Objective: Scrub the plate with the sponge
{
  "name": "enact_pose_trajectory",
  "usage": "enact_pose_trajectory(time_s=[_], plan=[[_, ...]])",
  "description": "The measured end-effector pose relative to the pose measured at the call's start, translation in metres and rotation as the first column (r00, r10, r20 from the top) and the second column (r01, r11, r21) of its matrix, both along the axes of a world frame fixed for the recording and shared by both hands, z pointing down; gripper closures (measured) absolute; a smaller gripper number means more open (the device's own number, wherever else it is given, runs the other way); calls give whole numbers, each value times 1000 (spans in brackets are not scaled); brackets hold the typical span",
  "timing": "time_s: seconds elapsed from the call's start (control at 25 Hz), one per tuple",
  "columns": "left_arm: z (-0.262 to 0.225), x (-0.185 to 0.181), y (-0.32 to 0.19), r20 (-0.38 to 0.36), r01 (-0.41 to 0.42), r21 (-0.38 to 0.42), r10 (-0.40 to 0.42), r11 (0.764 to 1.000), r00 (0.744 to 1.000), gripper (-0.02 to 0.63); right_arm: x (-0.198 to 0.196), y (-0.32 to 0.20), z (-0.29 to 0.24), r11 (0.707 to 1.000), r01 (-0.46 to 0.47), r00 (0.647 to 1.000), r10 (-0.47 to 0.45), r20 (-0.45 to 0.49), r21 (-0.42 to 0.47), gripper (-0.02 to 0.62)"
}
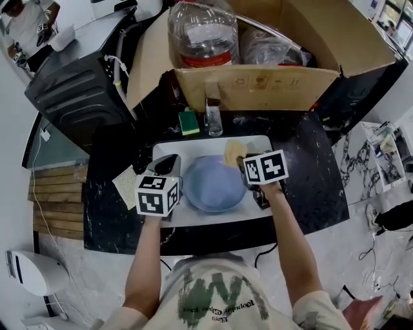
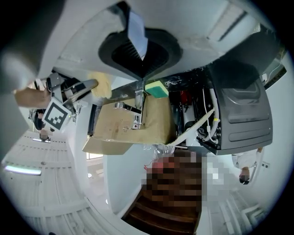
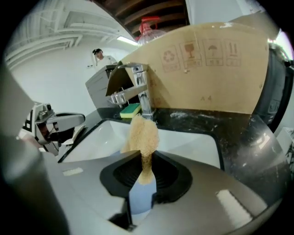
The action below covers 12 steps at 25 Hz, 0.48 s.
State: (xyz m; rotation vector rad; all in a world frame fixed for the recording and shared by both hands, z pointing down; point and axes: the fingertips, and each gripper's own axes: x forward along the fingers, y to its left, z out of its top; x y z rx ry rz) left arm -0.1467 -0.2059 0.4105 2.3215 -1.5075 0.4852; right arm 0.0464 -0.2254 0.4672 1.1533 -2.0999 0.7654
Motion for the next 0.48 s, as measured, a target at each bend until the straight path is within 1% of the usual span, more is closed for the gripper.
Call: enact_pose_trajectory(time_s=[0.16, 0.32, 0.48], plan=[[-16, 2, -2, -4, -10, 38, 10, 999, 1000, 603, 2, -2, -30, 990, -20, 1000, 21, -4, 137, 532], [-30, 6, -4, -15, -24, 64, 25, 998, 1000, 603, 2, -2, -61, 960, -61, 998, 55, 28, 272, 532], [-34, 8, -2, -13, -42, 66, 43, 997, 999, 603, 2, 3, -81, 932, -69, 998, 65, 24, 356, 534]])
